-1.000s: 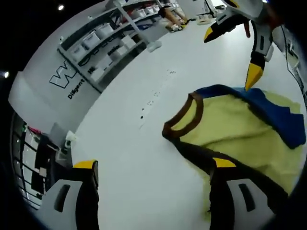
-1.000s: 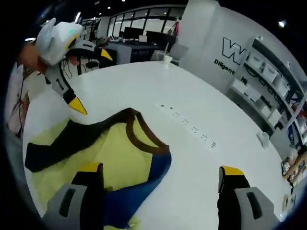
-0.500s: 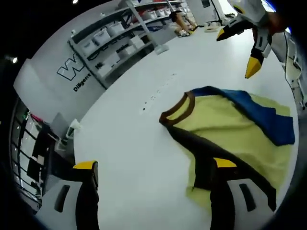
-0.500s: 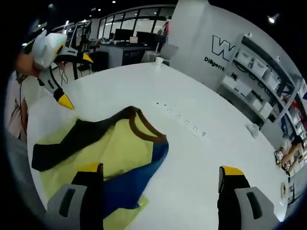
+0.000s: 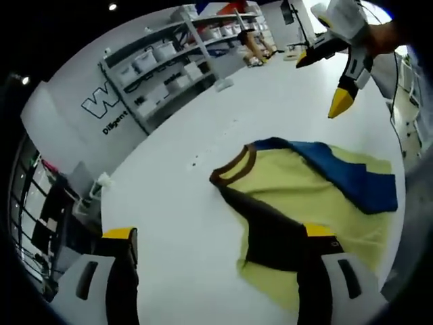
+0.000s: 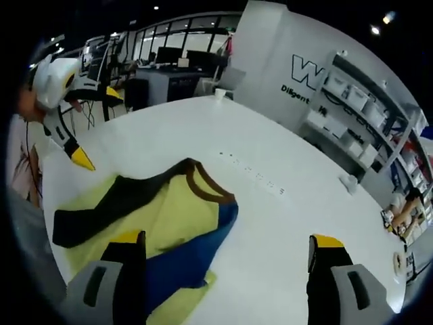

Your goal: Fold the garment on the visible template until the final outline fits inside the template.

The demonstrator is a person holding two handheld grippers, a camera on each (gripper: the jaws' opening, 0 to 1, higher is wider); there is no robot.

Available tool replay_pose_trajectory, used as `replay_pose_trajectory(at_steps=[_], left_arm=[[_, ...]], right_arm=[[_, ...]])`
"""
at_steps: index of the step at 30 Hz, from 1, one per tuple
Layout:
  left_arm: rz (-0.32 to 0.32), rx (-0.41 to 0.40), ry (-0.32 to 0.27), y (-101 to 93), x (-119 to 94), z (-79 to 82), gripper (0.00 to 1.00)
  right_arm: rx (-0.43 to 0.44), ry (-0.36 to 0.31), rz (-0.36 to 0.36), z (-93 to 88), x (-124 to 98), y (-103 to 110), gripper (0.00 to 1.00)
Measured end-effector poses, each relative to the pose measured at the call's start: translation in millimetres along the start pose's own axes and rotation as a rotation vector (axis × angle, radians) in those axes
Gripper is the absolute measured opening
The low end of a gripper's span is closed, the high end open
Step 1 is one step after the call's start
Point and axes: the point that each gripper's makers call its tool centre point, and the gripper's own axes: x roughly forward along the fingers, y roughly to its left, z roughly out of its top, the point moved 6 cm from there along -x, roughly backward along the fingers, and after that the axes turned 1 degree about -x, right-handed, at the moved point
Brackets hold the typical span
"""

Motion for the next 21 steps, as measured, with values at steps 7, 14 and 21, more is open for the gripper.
replay_pose_trajectory(at_steps=[7, 14, 21], left_arm=[[-0.001, -0.018, -0.030, 3.5, -9, -2.5, 0.98], [-0.025, 0.000, -0.058, -13.7, -19, -9.0, 0.98], [-0.048, -0.025, -0.093, -29.9, -25, -16.6, 0.97]], right_arm=[[0.017, 0.004, -0.017, -6.8, -8, 4, 0.99], [-0.028, 0.028, 0.004, -28.7, -14, 25, 0.97], [-0.041, 0.028, 0.011, -41.4, -24, 38, 0.93]])
